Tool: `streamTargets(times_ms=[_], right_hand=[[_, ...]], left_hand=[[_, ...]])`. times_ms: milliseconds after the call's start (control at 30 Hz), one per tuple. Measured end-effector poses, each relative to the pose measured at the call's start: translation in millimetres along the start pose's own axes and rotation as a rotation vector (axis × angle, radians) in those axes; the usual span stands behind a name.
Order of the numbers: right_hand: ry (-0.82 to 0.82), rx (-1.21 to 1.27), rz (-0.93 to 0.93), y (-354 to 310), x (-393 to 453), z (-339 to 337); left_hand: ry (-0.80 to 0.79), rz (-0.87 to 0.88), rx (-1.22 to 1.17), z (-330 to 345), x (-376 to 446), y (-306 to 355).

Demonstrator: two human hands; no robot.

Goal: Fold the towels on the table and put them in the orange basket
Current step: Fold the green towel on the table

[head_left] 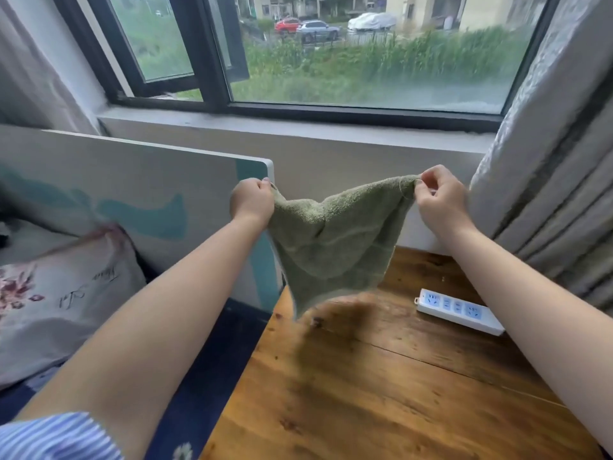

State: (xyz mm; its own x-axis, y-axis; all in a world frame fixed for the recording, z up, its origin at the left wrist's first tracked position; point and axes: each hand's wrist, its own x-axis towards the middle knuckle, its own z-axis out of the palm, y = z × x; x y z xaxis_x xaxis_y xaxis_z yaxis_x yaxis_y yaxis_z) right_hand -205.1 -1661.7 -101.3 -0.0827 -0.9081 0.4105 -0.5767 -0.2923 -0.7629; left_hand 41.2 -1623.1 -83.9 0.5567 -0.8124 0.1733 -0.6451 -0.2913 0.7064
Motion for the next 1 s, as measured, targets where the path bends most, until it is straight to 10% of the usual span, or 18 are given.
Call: streamTargets(times_ms=[633, 1000], right_hand=[[-1.066, -0.617, 0.552, 88, -263, 96], [-1.372, -0.789, 0.633, 94, -322, 102]], left_hand=[[-1.114, -0.069, 0.789, 50, -102, -233], [-1.373, 0.167, 1.219, 55, -131, -301]])
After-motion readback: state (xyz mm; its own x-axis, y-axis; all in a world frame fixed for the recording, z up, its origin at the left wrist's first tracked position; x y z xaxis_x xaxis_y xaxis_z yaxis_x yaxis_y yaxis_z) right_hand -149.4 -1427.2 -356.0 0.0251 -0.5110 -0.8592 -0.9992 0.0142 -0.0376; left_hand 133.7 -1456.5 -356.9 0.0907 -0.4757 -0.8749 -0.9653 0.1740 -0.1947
